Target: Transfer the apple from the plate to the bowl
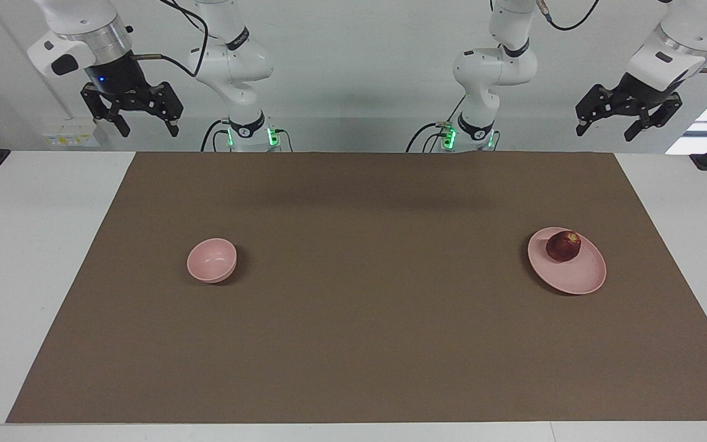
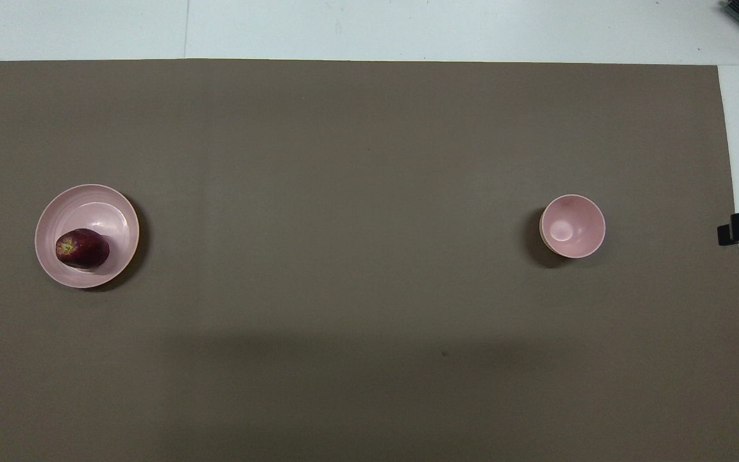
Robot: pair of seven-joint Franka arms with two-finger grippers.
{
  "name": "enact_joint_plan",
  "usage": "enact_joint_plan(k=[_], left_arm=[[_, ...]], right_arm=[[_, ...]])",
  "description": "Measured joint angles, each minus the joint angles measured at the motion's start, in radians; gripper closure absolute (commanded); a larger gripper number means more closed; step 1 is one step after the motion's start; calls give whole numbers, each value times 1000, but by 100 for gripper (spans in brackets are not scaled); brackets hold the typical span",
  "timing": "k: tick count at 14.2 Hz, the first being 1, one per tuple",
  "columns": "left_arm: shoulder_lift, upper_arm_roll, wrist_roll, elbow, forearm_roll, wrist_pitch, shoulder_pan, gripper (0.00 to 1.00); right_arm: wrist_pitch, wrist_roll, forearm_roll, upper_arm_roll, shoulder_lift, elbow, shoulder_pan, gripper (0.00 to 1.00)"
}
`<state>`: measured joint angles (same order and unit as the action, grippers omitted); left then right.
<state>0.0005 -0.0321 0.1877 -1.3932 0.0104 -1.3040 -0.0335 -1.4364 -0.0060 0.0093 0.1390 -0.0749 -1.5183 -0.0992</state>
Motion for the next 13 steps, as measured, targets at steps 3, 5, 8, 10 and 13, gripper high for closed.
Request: enact_joint_plan(k=[3, 5, 8, 10, 13], left_arm=[[-6, 0, 1, -11, 0, 0, 0, 0], [-16, 3, 1, -27, 0, -1, 0, 0], [-29, 5, 1, -48, 0, -14, 0, 0], [-41, 5, 1, -72, 0, -35, 0, 0], [-75, 5, 1, -139, 0, -96, 0, 0]], right_arm=[[0, 0, 0, 0, 0, 0, 0, 0], [0, 0, 0, 0, 0, 0, 0, 0], [0, 0, 0, 0, 0, 0, 0, 0], [0, 0, 0, 0, 0, 0, 0, 0], [0, 0, 0, 0, 0, 0, 0, 0]])
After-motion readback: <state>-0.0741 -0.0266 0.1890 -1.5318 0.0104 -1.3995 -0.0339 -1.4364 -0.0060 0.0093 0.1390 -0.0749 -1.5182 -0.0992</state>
